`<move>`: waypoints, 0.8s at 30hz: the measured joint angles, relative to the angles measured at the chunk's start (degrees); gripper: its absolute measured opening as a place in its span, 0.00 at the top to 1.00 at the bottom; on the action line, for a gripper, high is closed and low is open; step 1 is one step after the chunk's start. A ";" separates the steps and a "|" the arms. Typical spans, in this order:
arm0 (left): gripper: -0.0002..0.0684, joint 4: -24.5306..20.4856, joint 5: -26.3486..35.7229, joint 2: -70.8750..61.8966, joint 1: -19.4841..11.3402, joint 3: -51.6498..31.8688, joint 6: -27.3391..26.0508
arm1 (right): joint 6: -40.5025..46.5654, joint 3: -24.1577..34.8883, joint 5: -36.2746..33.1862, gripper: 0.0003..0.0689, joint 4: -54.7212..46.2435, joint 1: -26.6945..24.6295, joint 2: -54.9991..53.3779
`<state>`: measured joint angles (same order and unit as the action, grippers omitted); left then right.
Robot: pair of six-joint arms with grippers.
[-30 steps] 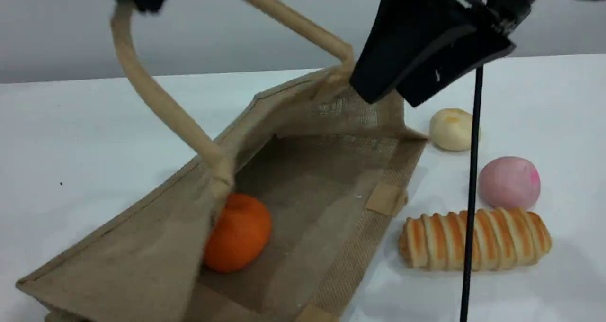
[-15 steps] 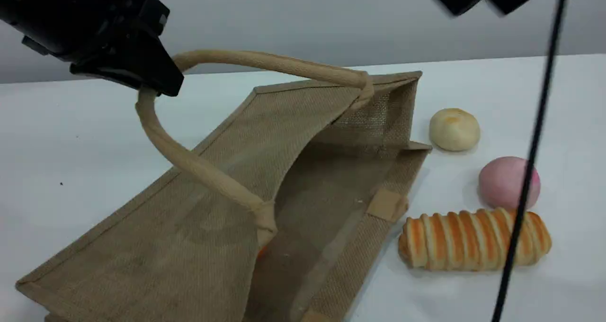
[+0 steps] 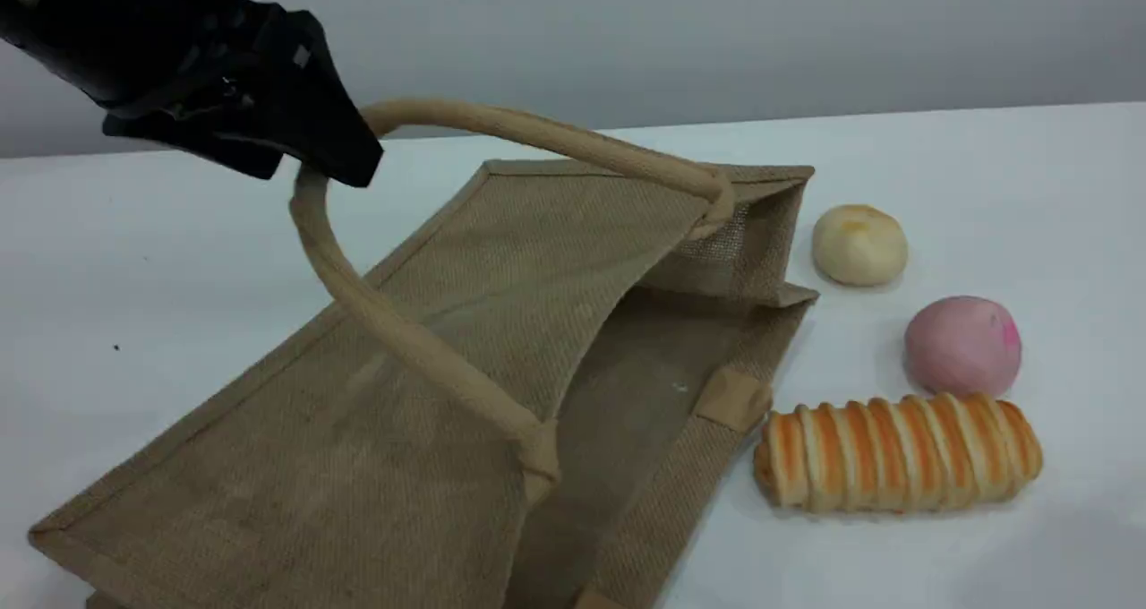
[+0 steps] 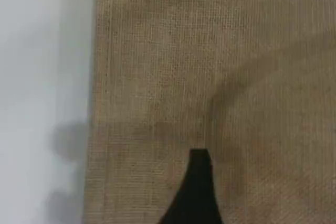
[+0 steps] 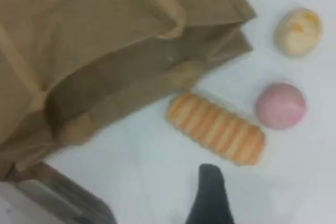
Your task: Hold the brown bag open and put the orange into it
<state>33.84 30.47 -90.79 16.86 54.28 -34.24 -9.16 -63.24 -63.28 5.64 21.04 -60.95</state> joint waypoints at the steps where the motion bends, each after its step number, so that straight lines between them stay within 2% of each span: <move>1: 0.14 0.67 0.24 0.00 0.00 0.00 0.00 | 0.78 0.00 -0.41 0.32 -0.84 0.00 0.49; 3: 0.14 2.55 1.04 0.00 0.00 0.00 -0.62 | 1.45 0.00 -1.03 0.32 -1.69 0.00 1.48; 8: 0.14 10.14 2.39 0.00 0.00 0.00 -8.20 | 1.56 0.00 -1.03 0.32 -1.69 0.00 2.08; 17: 0.14 30.19 7.32 0.00 0.00 0.00 -25.36 | 1.61 2.75 -1.23 0.32 -2.11 0.00 2.12; 21: 0.14 32.05 8.09 1.04 -0.15 0.00 -27.10 | 2.28 3.68 -3.91 0.32 -2.92 0.00 2.67; 24: 0.14 28.63 8.50 2.80 -0.15 0.00 -23.65 | 3.30 4.77 -5.38 0.32 -2.99 0.00 4.28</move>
<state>62.48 38.97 -87.99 16.71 54.28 -57.89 -5.86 -58.48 -68.67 2.64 21.04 -56.68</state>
